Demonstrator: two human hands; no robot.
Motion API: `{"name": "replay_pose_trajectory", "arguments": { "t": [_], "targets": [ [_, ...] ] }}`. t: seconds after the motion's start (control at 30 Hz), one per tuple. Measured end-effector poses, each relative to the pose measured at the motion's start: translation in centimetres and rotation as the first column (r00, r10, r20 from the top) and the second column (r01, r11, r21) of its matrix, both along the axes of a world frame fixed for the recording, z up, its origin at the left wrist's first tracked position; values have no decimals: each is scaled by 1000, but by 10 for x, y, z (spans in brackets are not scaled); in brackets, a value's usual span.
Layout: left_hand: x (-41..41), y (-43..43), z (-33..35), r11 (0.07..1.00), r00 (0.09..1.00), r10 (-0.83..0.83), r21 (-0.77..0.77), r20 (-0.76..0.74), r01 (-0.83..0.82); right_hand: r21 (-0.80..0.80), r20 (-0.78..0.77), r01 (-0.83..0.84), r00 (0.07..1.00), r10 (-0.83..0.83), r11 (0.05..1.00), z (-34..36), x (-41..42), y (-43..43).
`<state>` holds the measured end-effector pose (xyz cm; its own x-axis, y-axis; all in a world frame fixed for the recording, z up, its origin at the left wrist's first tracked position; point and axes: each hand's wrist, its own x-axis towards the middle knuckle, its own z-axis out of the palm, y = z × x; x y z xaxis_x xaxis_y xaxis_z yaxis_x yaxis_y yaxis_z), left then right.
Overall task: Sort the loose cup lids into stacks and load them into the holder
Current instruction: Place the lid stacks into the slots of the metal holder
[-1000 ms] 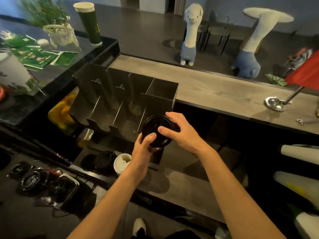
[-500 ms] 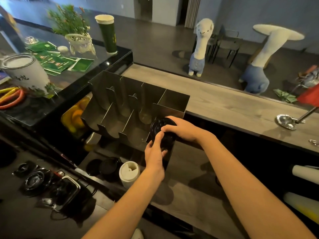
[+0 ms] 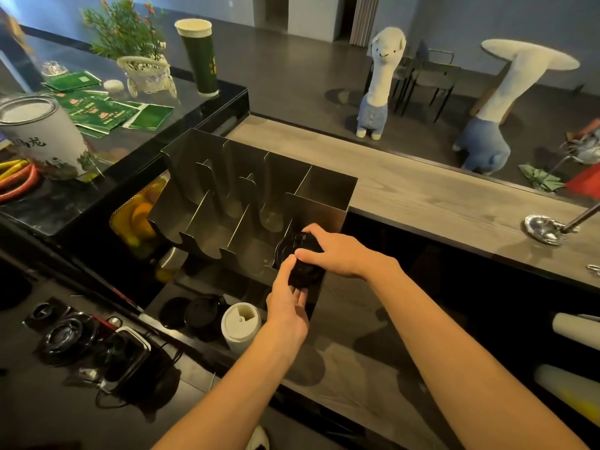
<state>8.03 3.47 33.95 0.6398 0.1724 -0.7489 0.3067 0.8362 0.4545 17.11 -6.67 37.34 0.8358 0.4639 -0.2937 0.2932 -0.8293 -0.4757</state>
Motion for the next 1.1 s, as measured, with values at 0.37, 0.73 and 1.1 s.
{"name": "replay_pose_trajectory", "arguments": {
  "t": [0.37,0.73,1.1],
  "targets": [
    [11,-14,-1,995,994,12,98,-112,-1,-136,179,-73,979,97,988,-11,7,4],
    [19,-26,-13,954,980,15,297,-199,45,-154,309,-46,946,92,987,-24,5,0],
    [8,-20,-17,928,973,-33,353,-230,115,-368,455,-137,836,307,920,-36,-9,2]
  ]
}}
